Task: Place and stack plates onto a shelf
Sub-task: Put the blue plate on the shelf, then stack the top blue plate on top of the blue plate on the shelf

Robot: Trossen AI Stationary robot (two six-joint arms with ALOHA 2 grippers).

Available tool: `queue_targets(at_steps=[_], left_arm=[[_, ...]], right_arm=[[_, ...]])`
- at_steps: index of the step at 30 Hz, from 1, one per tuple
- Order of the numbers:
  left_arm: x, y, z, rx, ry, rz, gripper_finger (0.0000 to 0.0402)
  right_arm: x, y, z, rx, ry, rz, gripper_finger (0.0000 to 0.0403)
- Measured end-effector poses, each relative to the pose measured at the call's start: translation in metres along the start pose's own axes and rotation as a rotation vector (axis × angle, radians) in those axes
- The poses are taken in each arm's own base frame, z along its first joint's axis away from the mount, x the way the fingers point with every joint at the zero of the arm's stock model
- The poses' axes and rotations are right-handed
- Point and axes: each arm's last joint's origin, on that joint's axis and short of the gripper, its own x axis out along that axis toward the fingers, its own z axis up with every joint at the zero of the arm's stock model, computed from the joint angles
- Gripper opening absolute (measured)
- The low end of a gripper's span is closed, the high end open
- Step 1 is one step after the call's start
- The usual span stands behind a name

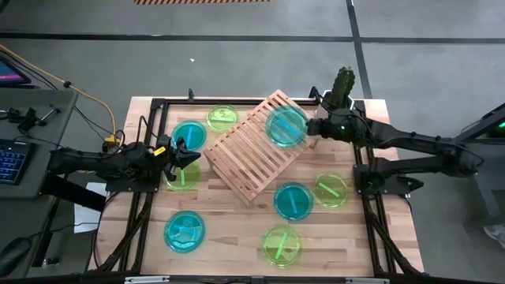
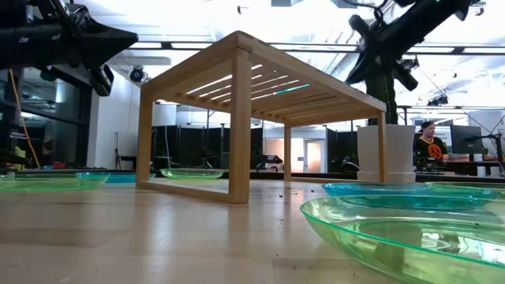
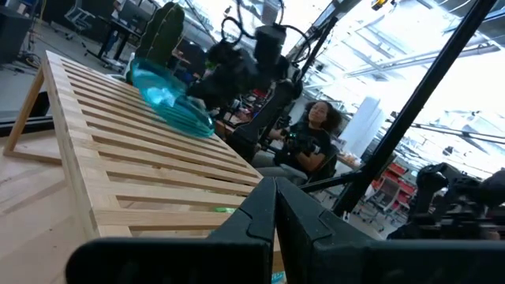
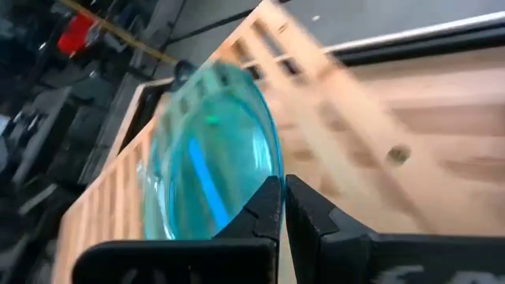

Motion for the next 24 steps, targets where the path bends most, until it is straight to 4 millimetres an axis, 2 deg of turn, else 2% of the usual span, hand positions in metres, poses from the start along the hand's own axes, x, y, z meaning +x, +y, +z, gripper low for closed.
queue_targets(at_steps=[4, 17, 21, 24], left_arm=[[0.0, 0.0, 0.0, 0.0, 0.0, 0.0, 0.0001], [0.0, 0.0, 0.0, 0.0, 0.0, 0.0, 0.0001], [0.0, 0.0, 0.0, 0.0, 0.0, 0.0, 0.0001], [0.0, 0.0, 0.0, 0.0, 0.001, 0.0, 0.0001]], right_arm=[[0.01, -0.006, 0.008, 0.023, 0.003, -0.028, 0.0], [0.031, -0.008, 0.013, 0.008, -0.042, -0.071, 0.0005], [0.027, -0.011, 0.017, -0.04, -0.068, -0.09, 0.0038], [0.014, -0.01, 0.024, -0.109, -0.075, -0.096, 0.0077]])
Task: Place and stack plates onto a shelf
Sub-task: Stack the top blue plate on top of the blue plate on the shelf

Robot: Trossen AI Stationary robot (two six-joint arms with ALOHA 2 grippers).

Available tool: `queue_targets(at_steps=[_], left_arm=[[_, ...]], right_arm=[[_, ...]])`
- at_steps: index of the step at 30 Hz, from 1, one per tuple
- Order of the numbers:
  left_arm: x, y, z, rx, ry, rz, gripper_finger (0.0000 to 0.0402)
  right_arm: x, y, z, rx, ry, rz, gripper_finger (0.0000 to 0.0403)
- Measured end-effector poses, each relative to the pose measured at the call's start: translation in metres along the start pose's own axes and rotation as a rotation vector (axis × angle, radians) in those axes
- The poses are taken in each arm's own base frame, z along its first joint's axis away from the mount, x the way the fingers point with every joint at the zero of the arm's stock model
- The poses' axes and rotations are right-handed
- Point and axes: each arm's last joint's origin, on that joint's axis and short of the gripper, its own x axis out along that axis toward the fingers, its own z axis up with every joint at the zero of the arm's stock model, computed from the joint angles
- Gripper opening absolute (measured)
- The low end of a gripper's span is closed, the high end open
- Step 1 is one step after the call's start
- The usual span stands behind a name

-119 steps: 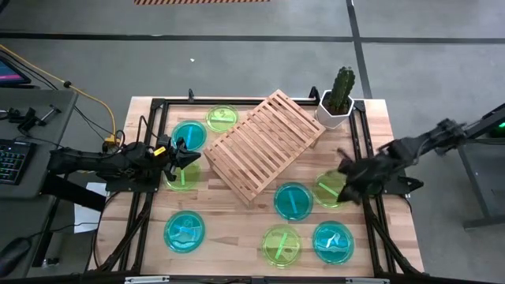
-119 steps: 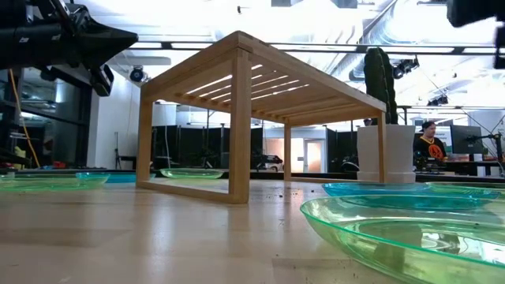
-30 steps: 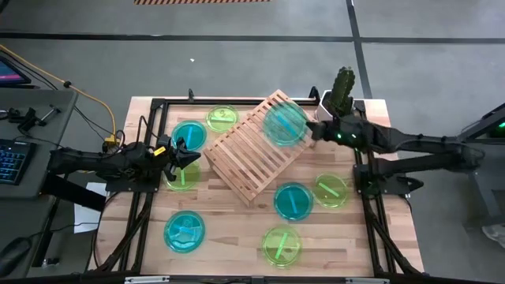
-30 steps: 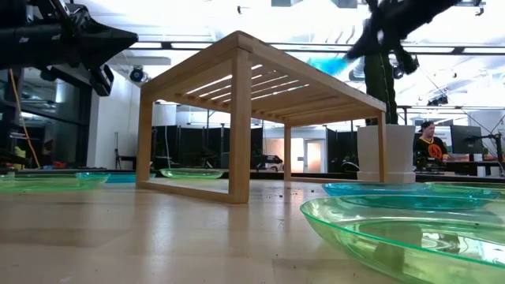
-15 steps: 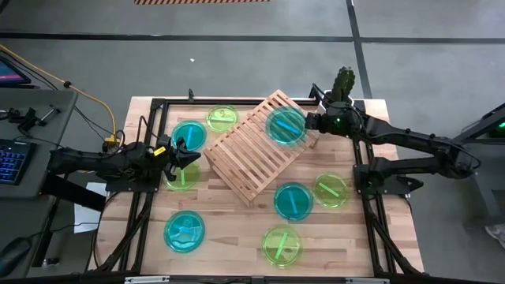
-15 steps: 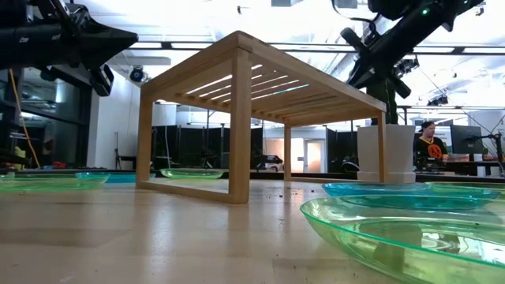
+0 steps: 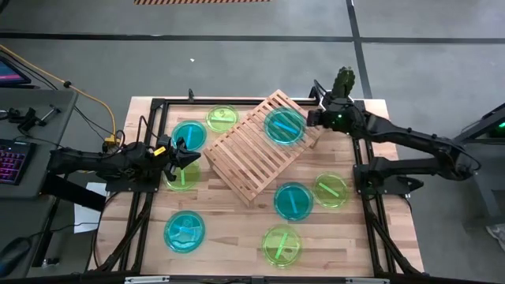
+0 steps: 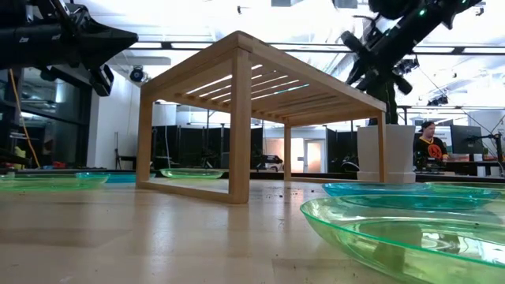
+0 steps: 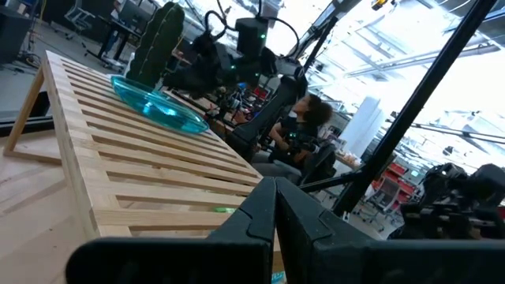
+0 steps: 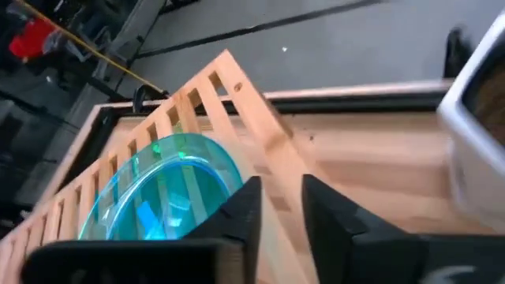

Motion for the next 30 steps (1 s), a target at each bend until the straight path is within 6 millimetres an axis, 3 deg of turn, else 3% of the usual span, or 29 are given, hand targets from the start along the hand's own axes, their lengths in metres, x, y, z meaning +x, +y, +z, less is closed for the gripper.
queue_targets(at_steps=[7, 13, 17, 30], left_arm=[[0.0, 0.0, 0.0, 0.0, 0.0, 0.001, 0.0001], [0.0, 0.0, 0.0, 0.0, -0.001, 0.0, 0.0001], [0.0, 0.0, 0.0, 0.0, 0.0, 0.0, 0.0001], [0.0, 0.0, 0.0, -0.057, -0.01, 0.014, 0.0001]], right_arm=[[-0.048, 0.004, 0.006, -0.221, 0.241, 0.154, 0.0143], [-0.084, 0.002, -0.016, -0.289, 0.524, 0.352, 0.0149], [-0.102, -0.003, -0.031, -0.314, 0.668, 0.375, 0.0149], [-0.118, 0.013, -0.04, -0.335, 0.563, 0.465, 0.0149]])
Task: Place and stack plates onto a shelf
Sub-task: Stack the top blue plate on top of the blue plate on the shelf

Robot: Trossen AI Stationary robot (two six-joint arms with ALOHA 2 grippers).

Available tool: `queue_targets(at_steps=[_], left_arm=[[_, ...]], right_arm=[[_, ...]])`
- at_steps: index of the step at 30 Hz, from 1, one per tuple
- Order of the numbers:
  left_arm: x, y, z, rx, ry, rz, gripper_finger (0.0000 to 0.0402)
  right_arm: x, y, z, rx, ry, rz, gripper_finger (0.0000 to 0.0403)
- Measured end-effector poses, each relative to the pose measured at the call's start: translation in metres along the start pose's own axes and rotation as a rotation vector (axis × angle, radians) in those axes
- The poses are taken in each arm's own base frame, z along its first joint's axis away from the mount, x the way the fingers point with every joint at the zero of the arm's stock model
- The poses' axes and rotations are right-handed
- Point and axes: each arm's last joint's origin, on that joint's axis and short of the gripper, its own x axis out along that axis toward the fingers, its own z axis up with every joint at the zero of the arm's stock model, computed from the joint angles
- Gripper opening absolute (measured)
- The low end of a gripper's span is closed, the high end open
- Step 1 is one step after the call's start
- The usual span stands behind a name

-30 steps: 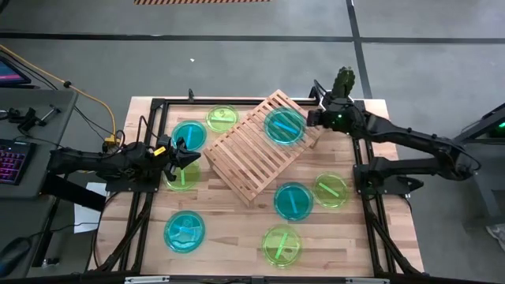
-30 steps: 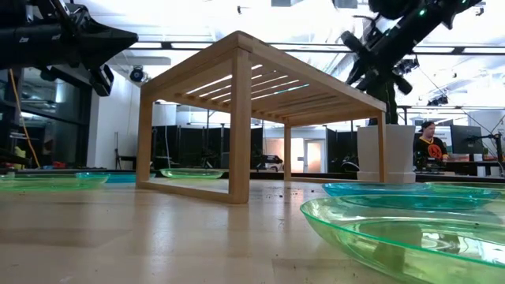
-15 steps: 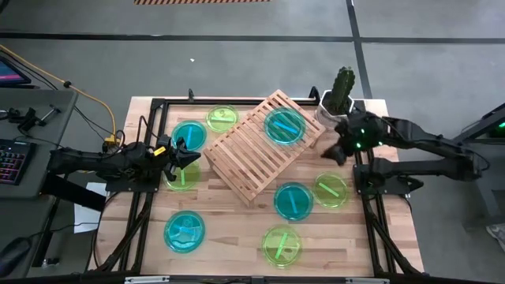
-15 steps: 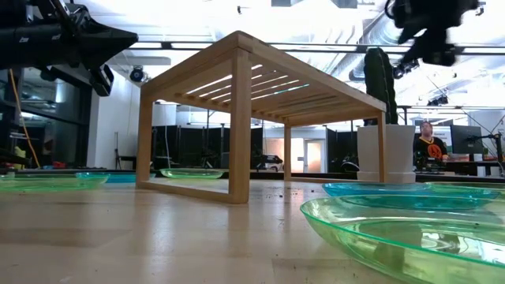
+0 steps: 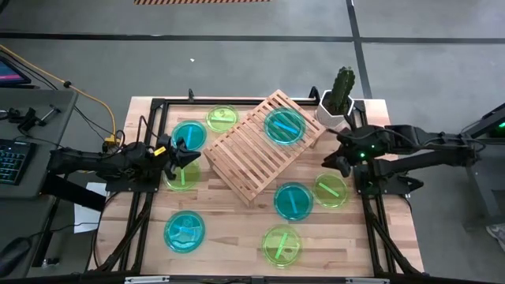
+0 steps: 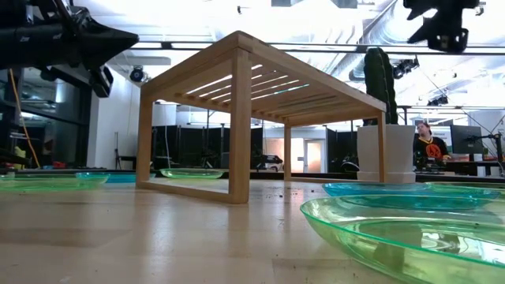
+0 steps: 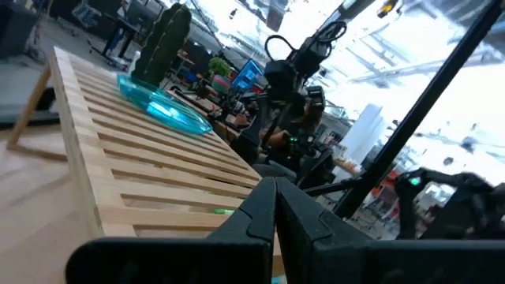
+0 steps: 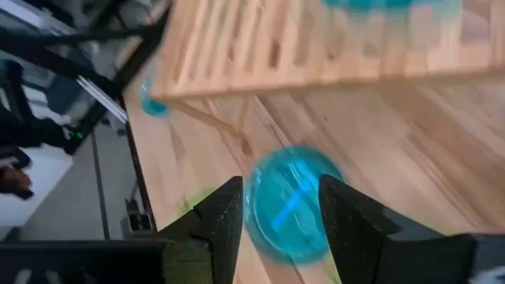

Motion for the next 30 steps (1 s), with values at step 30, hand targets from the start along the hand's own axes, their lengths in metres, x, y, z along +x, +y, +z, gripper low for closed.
queue_targets(at_steps=[30], left_arm=[[-0.001, 0.004, 0.007, -0.13, -0.164, 0.159, 0.0001]], right_arm=[[0.057, -0.039, -0.072, 0.003, -0.12, 0.315, 0.0003]])
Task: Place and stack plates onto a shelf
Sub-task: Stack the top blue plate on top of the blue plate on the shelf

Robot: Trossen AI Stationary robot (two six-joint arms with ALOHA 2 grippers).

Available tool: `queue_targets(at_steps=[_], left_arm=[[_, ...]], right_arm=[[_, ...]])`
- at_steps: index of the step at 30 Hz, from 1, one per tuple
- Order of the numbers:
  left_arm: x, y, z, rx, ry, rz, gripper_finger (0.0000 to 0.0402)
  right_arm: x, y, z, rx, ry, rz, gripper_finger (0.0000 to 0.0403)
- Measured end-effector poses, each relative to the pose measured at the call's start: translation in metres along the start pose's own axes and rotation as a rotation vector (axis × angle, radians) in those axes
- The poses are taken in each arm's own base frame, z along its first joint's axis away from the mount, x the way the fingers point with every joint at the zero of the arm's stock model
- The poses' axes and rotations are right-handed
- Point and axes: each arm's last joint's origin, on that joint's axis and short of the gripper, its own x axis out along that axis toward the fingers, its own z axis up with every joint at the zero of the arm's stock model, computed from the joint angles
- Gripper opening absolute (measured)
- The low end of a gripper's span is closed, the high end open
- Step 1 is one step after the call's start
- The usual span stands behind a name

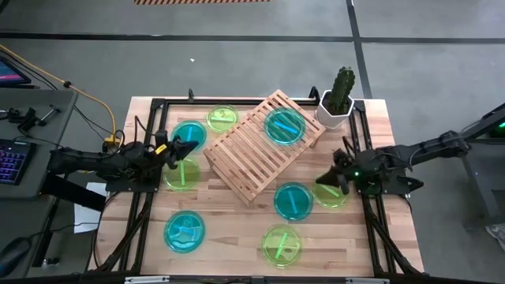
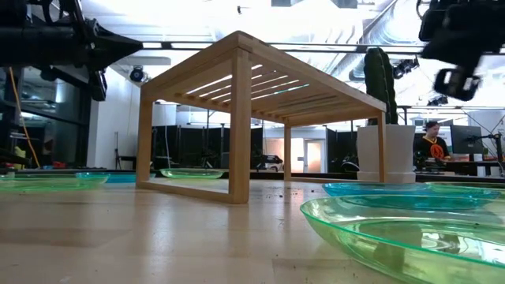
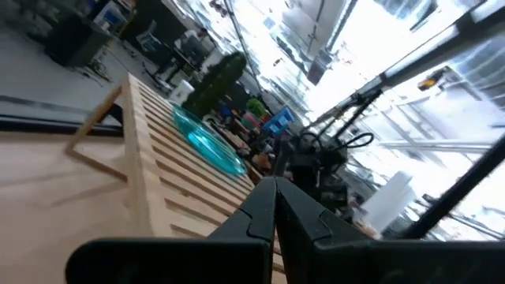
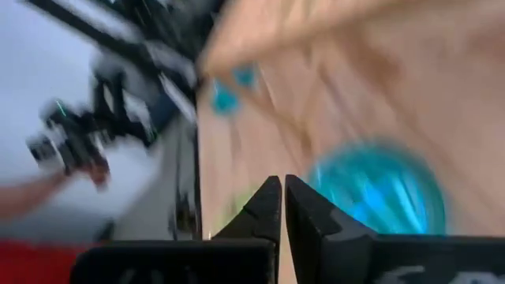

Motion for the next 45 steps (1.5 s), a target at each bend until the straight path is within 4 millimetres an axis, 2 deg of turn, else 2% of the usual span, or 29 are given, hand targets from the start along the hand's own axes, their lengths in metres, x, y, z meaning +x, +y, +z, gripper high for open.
queue_targets(at_steps=[5, 11, 16, 20, 23, 26, 30, 33, 39, 45], left_arm=[[0.0, 0.0, 0.002, 0.027, -0.039, 0.031, 0.0001], [0.002, -0.008, 0.011, 0.065, -0.07, 0.022, 0.0001], [0.017, -0.035, 0.046, 0.166, -0.117, 0.138, 0.0003], [0.035, -0.056, 0.078, 0.295, -0.018, 0.307, 0.0024], [0.049, -0.063, 0.097, 0.365, 0.053, 0.452, 0.0049], [0.061, -0.061, 0.113, 0.381, 0.094, 0.584, 0.0076], [0.074, -0.046, 0.129, 0.317, 0.204, 0.689, 0.0106], [0.083, -0.021, 0.134, 0.225, 0.346, 0.768, 0.0122], [0.081, 0.048, 0.125, 0.013, 0.645, 1.106, 0.0151], [0.078, 0.092, 0.111, -0.016, 0.869, 1.357, 0.0169]], right_arm=[[0.002, -0.007, 0.004, -0.115, -0.235, 0.081, 0.0001], [-0.002, -0.004, 0.013, -0.154, -0.306, 0.093, 0.0001], [-0.003, -0.003, 0.013, -0.146, -0.308, 0.099, 0.0], [-0.003, -0.003, 0.014, -0.12, -0.32, 0.089, 0.0], [-0.003, -0.003, 0.014, -0.111, -0.331, 0.079, 0.0], [-0.003, -0.004, 0.014, -0.119, -0.33, 0.075, 0.0], [-0.003, -0.004, 0.014, -0.118, -0.328, 0.073, 0.0], [-0.003, -0.004, 0.014, -0.121, -0.328, 0.072, 0.0], [-0.002, -0.006, 0.012, -0.122, -0.307, 0.05, 0.0], [-0.001, -0.007, 0.011, -0.115, -0.295, 0.038, 0.0]])
